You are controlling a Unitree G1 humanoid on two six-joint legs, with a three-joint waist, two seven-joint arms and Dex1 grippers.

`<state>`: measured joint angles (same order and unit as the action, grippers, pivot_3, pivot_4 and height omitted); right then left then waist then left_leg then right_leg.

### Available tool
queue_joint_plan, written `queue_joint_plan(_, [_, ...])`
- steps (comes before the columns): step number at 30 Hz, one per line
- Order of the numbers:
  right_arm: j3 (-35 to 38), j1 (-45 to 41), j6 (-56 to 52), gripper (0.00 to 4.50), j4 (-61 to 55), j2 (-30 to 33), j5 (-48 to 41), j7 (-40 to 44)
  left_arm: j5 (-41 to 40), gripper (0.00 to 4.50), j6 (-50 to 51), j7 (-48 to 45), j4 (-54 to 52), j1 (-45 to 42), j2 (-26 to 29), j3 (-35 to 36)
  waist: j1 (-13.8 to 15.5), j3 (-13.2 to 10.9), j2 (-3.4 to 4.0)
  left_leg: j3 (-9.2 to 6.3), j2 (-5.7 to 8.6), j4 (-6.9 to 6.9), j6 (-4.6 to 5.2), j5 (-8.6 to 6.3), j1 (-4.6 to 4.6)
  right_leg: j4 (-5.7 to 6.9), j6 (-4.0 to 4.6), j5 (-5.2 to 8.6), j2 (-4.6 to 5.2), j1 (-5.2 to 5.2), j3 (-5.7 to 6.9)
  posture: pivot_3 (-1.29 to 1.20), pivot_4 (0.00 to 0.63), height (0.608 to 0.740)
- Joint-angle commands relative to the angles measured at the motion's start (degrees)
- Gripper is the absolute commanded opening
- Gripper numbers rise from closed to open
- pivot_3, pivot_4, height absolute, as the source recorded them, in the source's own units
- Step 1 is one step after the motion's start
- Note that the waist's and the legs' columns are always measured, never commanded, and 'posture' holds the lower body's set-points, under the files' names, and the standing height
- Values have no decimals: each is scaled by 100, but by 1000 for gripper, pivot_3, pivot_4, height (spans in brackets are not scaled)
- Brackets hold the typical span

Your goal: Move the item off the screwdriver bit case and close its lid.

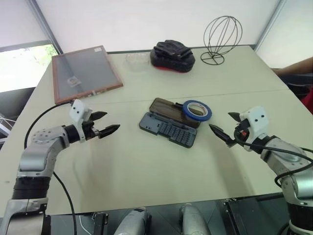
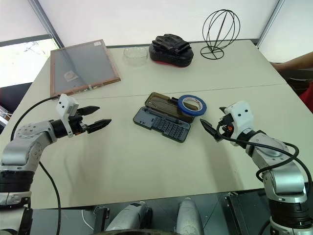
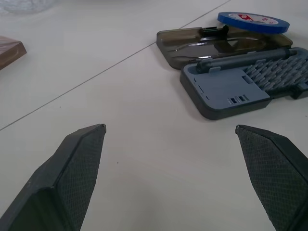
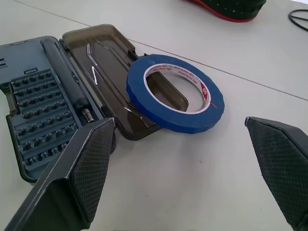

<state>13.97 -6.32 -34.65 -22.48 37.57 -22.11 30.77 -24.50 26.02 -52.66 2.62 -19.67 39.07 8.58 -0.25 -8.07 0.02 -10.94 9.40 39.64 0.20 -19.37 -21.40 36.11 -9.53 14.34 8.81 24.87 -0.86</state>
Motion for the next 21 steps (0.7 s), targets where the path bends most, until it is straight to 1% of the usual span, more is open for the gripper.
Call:
queue_joint_plan(1, [14, -183, 13, 4474, -239, 31, -43, -11, -78, 4500, -28, -40, -128, -17, 37, 90, -5, 0, 0, 0, 0, 0, 0, 0, 0, 0, 0, 0, 0, 0, 0, 0, 150, 740])
queue_joint_plan(10, [-210, -461, -6, 4474, -101, -10, -33, 21, -60, 4500, -24, -126, -148, -52, 68, 37, -10, 0, 0, 2, -1, 0, 0, 0, 0, 0, 0, 0, 0, 1, 0, 0, 150, 740])
queue_joint_plan(16, [-664, -1324, -150, 4474, 518, -232, -301, 412, -280, 4500, 338, -550, -493, -383, 216, -163, -29, -2, -1, 4, -3, 0, 0, 0, -1, -1, 0, 0, -1, 1, -1, 0, 150, 740])
queue_joint_plan(21, [-1268, -2186, -124, 4474, 1745, -330, 103, 643, -493, 4500, 676, -869, -752, -763, 336, -316, -41, -2, -1, 3, -3, -1, 0, 0, -2, -1, 0, -1, -1, 2, -1, 0, 150, 740])
